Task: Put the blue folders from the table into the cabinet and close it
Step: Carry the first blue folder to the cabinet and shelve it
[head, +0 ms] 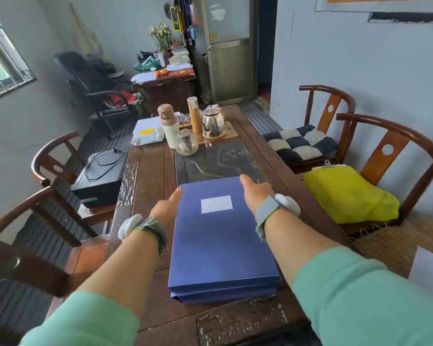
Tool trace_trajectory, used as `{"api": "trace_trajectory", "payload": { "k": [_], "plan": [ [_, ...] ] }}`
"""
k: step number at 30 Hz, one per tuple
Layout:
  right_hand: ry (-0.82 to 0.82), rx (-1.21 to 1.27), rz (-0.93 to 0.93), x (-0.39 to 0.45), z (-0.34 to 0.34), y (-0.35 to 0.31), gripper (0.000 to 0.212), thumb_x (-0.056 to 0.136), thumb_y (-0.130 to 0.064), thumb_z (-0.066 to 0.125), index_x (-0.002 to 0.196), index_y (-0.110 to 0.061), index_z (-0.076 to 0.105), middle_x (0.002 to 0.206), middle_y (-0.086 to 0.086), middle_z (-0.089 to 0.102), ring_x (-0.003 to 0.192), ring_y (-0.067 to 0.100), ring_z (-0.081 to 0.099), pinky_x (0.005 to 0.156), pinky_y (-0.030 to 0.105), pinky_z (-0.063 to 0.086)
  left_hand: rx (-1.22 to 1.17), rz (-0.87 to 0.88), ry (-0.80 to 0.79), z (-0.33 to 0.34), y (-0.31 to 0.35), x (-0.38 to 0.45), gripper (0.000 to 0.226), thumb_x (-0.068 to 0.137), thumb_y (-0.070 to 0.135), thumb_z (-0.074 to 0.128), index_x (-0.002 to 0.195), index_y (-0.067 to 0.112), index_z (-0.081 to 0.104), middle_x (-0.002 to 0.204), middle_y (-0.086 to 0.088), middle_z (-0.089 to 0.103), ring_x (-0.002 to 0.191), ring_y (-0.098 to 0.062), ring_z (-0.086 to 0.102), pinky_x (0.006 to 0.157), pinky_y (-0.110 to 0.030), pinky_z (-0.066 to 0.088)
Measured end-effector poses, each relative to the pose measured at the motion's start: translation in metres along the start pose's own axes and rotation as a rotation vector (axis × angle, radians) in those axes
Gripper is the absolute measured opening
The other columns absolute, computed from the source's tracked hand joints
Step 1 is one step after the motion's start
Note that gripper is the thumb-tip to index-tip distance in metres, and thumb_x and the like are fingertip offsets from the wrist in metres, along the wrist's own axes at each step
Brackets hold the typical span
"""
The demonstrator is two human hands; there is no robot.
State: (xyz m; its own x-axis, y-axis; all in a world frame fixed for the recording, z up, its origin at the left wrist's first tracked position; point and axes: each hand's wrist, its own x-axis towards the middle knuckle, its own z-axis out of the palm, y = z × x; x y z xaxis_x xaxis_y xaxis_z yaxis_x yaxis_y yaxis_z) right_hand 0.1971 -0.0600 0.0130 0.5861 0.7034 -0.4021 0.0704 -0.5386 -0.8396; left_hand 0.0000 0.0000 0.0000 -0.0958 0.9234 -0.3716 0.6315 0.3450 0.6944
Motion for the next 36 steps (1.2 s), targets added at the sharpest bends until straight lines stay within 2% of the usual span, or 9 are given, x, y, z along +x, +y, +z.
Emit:
{"api": "trace_trajectory", "payload": {
  "k": [6,9,12,17,19,22,27,31,36],
  "plan": [
    [-0.025,-0.048,0.116,0.017,0.025,0.03,0.071,0.087,-0.054,0.052,0.131,-0.001,0.041,0.128,0.019,0.053,0.114,0.036,0.052,0.093,0.036,0.042,-0.082,-0.063,-0.1,0.022,-0.03,0.017,0.076,0.092,0.058,0.042,0.136,-0.002,0.053,0.14,-0.018,0.055,0.13,-0.032,0.051,0.114,-0.038,0.034],
    [-0.045,-0.087,0.127,0.021,0.031,0.041,0.067,0.087,-0.054,0.05,0.126,0.0,0.046,0.119,0.019,0.057,0.106,0.034,0.056,0.08,0.034,0.042,-0.04,-0.071,-0.144,0.026,-0.033,0.015,0.077,0.093,0.061,0.036,0.139,0.0,0.047,0.143,-0.022,0.051,0.133,-0.035,0.049,0.113,-0.047,0.037],
    [-0.065,-0.177,0.136,0.023,0.035,0.049,0.065,0.087,-0.055,0.048,0.122,0.0,0.05,0.109,0.016,0.061,0.087,0.03,0.056,0.075,0.033,0.044,-0.039,-0.097,-0.137,0.03,-0.038,0.014,0.077,0.094,0.06,0.035,0.139,-0.001,0.048,0.144,-0.021,0.051,0.134,-0.035,0.048,0.113,-0.043,0.037],
    [-0.052,-0.129,0.135,0.02,0.032,0.045,0.05,0.088,-0.044,0.053,0.116,-0.001,0.054,0.066,0.005,0.049,0.054,0.017,0.042,0.05,0.026,0.032,-0.192,-0.072,-0.084,0.035,-0.044,0.014,0.074,0.092,0.052,0.051,0.14,-0.004,0.047,0.149,-0.015,0.047,0.142,-0.027,0.039,0.121,-0.037,0.023],
    [-0.043,-0.072,0.117,0.017,0.032,0.041,0.05,0.087,-0.041,0.056,0.116,0.0,0.053,0.078,0.009,0.058,0.061,0.021,0.048,0.058,0.026,0.038,-0.177,-0.075,-0.045,0.032,-0.042,0.011,0.075,0.091,0.052,0.052,0.139,-0.005,0.049,0.148,-0.016,0.048,0.139,-0.03,0.042,0.119,-0.036,0.027],
    [0.019,-0.04,0.075,0.007,0.034,0.032,0.058,0.084,-0.042,0.059,0.122,-0.001,0.044,0.114,0.018,0.059,0.093,0.033,0.057,0.074,0.033,0.042,-0.141,-0.065,0.008,0.021,-0.035,0.008,0.072,0.089,0.049,0.056,0.135,-0.006,0.051,0.14,-0.019,0.055,0.13,-0.035,0.05,0.11,-0.036,0.037],
    [0.066,-0.127,-0.038,-0.023,0.03,-0.01,0.059,0.078,-0.051,0.058,0.115,-0.005,0.055,0.108,0.012,0.064,0.084,0.032,0.058,0.071,0.033,0.047,-0.167,0.023,0.173,-0.028,-0.015,-0.017,0.051,0.085,0.03,0.068,0.12,-0.006,0.06,0.119,-0.016,0.067,0.114,-0.036,0.062,0.095,-0.037,0.05],
    [0.027,-0.015,-0.138,-0.061,0.036,-0.059,0.065,0.079,-0.045,0.061,0.129,-0.007,0.042,0.127,0.013,0.055,0.107,0.038,0.055,0.089,0.043,0.048,-0.278,0.07,0.221,-0.092,0.003,-0.047,0.038,0.08,0.021,0.073,0.11,-0.003,0.07,0.111,-0.019,0.072,0.105,-0.036,0.068,0.097,-0.043,0.053],
    [-0.052,0.097,-0.295,-0.141,0.052,-0.134,0.06,0.081,-0.037,0.063,0.129,-0.008,0.042,0.133,0.011,0.052,0.114,0.036,0.052,0.087,0.038,0.043,-0.404,0.093,0.324,-0.196,0.017,-0.108,0.033,0.081,0.024,0.071,0.106,0.003,0.066,0.108,-0.016,0.071,0.103,-0.036,0.068,0.095,-0.047,0.054]
  ]
}}
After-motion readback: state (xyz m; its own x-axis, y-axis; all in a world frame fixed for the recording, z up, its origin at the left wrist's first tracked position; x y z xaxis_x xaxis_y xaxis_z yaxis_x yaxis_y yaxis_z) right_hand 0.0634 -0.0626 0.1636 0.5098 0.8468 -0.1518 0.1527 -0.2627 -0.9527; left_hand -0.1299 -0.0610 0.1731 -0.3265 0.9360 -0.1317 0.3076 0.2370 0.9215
